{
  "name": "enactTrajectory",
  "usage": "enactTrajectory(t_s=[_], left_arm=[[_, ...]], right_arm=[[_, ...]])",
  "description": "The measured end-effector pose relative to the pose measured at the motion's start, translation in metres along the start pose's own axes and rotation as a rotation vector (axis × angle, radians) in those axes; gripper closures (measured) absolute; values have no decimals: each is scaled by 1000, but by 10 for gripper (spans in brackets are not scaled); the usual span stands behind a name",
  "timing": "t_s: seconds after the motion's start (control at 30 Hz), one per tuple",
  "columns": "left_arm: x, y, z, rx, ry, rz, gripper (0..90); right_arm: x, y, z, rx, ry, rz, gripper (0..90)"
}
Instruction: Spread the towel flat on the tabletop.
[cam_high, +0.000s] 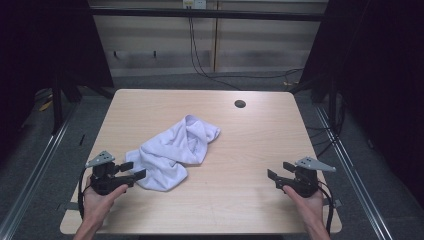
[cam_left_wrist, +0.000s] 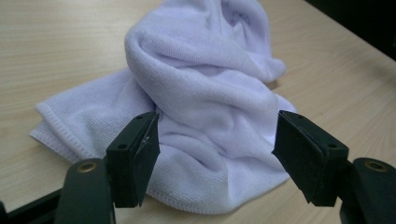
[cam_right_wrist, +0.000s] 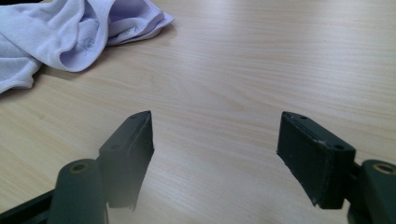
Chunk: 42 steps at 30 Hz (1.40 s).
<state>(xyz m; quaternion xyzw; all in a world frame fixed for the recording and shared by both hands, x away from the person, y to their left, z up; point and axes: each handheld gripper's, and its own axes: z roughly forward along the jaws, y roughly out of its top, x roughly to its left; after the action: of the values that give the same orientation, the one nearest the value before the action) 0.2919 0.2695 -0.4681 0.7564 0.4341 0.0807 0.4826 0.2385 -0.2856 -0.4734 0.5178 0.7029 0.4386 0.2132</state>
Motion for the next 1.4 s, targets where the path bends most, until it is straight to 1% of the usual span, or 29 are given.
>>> enactTrajectory(t_s=[0.1, 0.13, 0.17, 0.2, 0.23, 0.33, 0.37, 0.4, 0.43, 0.47, 0.5, 0.53, 0.57, 0.6, 0.67, 0.7, 0.73, 0.77, 0.8, 0.83, 0.87, 0.9, 1.0, 1.07, 1.1, 1.17, 1.23, 1.27, 1.4], left_arm=[[-5, 1, 2, 16, -1, 32, 346], [-7, 2, 3, 21, 2, 41, 389], [-8, 4, 3, 22, 2, 47, 389], [-9, 9, 5, 26, -5, 63, 408], [-10, 17, 6, 14, 8, 78, 429], [-10, 36, 8, -16, -5, 112, 490], [-9, 42, 11, -16, -6, 118, 486], [-8, 45, 14, -17, 14, 127, 481], [-8, 45, 14, -17, 14, 127, 471], [-6, 48, 19, -21, 21, 122, 471], [-2, 49, 24, -21, 15, 110, 446], [4, 51, 37, 16, 32, 113, 433], [4, 51, 37, 16, 32, 113, 426], [8, 52, 45, 33, 57, 132, 426], [16, 51, 58, 65, 55, 123, 374], [16, 51, 58, 65, 55, 123, 348], [19, 45, 67, 118, 65, 124, 335], [17, 41, 72, 137, 73, 147, 307], [17, 41, 72, 137, 73, 147, 273], [15, 38, 77, 159, 79, 168, 256], [12, 35, 84, 182, 101, 190, 234], [11, 35, 85, 183, 117, 193, 212], [11, 33, 86, 185, 124, 184, 248], [11, 31, 86, 179, 136, 192, 333], [11, 31, 86, 179, 136, 192, 346], [9, 30, 85, 191, 147, 227, 419], [9, 29, 83, 196, 140, 233, 443], [7, 28, 82, 190, 108, 230, 513], [1, 25, 83, 185, 15, 222, 583]], right_arm=[[-1, 0, 0, 2, 6, -4, 278], [-2, 0, 1, 12, 37, 9, 278], [-2, 0, 1, 12, 37, 9, 278], [-1, -1, 1, 11, 40, 8, 278], [1, -1, 1, 5, 60, -4, 300], [4, -1, 2, 14, 76, -10, 300], [5, -1, 2, 18, 77, -15, 300], [6, -2, 3, 23, 83, -19, 299], [6, -2, 3, 31, 86, -17, 300], [6, -2, 3, 31, 86, -17, 300], [7, -2, 3, 39, 86, -25, 298], [7, -2, 3, 42, 89, -26, 297], [7, -2, 3, 42, 89, -26, 297], [7, -3, 3, 44, 90, -25, 296], [9, -2, 5, 57, 112, -33, 294], [9, -2, 5, 57, 112, -33, 294], [12, -2, 5, 63, 116, -43, 294], [12, -2, 5, 66, 124, -44, 294], [13, -2, 5, 64, 130, -48, 295], [13, -2, 5, 65, 131, -52, 295], [12, -2, 6, 68, 133, -54, 295], [12, -2, 7, 70, 136, -50, 295], [12, -3, 7, 81, 145, -45, 294], [12, -3, 8, 84, 152, -51, 294], [12, -3, 8, 84, 152, -51, 294], [13, -2, 8, 81, 158, -53, 294], [14, -2, 9, 80, 160, -59, 294], [15, -2, 10, 85, 165, -69, 294], [15, -1, 12, 84, 172, -60, 294]])
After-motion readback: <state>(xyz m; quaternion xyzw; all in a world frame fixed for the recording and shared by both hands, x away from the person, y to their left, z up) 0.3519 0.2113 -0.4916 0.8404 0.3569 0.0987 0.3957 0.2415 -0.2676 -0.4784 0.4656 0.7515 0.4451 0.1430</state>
